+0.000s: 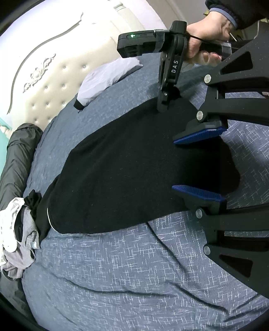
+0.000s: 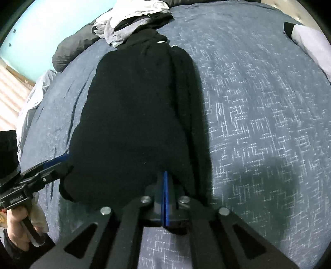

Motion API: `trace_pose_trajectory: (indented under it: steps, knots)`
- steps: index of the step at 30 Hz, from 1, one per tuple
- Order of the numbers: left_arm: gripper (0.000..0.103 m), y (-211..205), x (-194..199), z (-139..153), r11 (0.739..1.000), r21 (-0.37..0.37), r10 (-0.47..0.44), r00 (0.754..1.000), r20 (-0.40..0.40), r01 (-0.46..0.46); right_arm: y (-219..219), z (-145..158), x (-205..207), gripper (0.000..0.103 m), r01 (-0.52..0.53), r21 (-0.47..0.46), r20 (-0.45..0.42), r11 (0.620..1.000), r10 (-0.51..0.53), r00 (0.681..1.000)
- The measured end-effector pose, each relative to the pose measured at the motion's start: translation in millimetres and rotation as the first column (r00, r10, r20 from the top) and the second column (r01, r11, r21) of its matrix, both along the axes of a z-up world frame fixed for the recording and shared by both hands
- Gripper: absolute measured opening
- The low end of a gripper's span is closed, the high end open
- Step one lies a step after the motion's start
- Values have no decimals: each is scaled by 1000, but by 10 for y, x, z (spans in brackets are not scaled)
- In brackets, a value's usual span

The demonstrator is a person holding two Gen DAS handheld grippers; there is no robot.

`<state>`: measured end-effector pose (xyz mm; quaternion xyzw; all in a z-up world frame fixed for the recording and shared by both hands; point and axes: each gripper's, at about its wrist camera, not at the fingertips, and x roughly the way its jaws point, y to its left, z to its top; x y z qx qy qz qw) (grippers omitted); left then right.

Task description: Fold clothes

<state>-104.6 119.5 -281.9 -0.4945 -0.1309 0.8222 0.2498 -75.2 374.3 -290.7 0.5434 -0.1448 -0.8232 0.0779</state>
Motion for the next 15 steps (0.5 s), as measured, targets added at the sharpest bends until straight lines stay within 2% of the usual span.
trace_pose_trajectory:
  steps: [3, 7, 15]
  knots:
    - [45, -34, -7, 15, 1000, 4, -20, 1000, 3, 20, -8, -9, -19, 0, -9, 3, -2, 1000, 9, 1000]
    - [45, -106, -8, 6, 1000, 6, -2, 1000, 16, 2, 19, 10, -18, 0, 14, -25, 2, 1000, -14, 1000]
    - [45, -104, -22, -61, 1000, -1, 7, 999, 33, -7, -40, 175, 55, 1, 9, 4, -49, 1000, -9, 999]
